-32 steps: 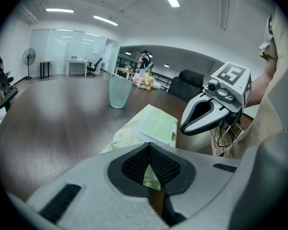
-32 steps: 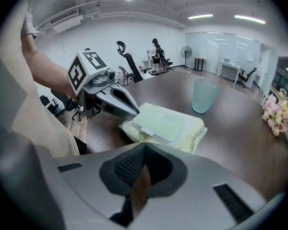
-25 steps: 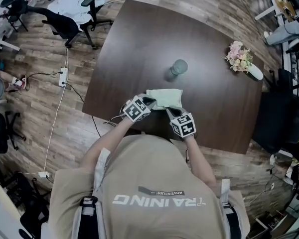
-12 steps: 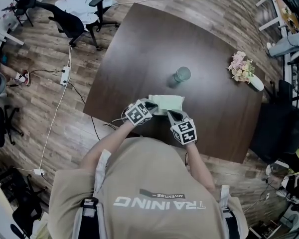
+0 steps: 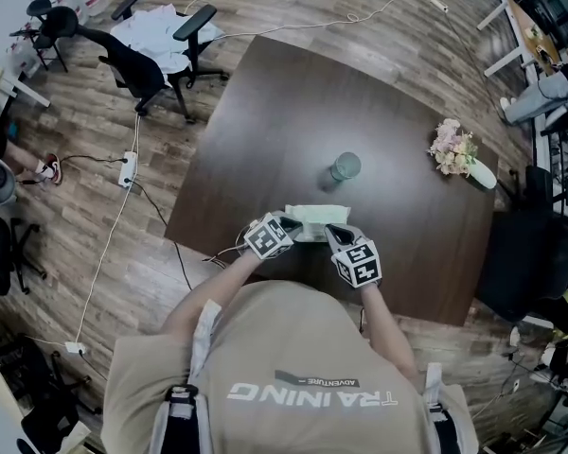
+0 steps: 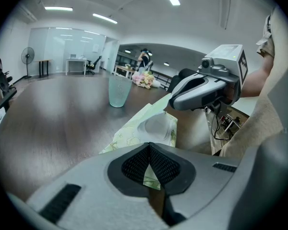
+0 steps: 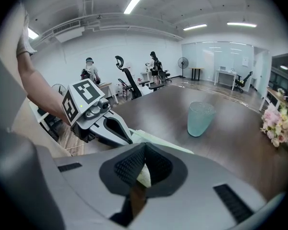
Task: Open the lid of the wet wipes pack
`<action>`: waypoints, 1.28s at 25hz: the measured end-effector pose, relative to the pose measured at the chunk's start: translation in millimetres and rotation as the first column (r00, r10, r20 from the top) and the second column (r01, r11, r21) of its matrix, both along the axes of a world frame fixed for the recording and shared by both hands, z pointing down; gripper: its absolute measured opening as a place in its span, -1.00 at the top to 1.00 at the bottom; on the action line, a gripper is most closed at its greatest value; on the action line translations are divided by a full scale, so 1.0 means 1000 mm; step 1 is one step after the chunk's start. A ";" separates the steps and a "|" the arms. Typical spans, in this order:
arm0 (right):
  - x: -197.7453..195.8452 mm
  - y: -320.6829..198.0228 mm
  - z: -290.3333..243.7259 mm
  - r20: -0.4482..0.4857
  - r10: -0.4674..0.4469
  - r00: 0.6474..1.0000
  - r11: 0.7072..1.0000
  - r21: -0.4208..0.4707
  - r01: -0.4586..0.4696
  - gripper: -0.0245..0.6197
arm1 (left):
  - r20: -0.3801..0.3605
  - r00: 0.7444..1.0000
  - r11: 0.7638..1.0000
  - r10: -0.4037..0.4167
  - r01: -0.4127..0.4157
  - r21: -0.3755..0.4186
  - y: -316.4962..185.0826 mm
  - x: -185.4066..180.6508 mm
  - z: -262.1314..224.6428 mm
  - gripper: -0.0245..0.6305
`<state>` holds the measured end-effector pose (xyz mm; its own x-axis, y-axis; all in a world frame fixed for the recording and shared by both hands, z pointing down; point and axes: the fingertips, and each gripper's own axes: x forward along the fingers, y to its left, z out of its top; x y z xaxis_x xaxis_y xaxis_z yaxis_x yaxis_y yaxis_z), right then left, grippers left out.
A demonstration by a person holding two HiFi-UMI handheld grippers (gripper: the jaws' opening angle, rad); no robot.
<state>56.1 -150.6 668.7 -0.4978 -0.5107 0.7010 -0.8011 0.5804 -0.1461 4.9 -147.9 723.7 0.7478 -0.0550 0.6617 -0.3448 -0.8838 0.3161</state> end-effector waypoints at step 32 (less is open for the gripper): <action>-0.001 -0.075 0.001 -0.057 -0.086 0.995 0.996 0.008 0.087 0.88 | 0.050 0.998 0.994 0.032 -0.027 -0.107 -0.005 -0.002 -0.002 0.90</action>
<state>54.6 -226.0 670.2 -0.4998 -0.4749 0.7244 -0.7548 0.6490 -0.0953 3.4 -152.7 721.3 0.7125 0.0395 0.7006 -0.3373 -0.8562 0.3913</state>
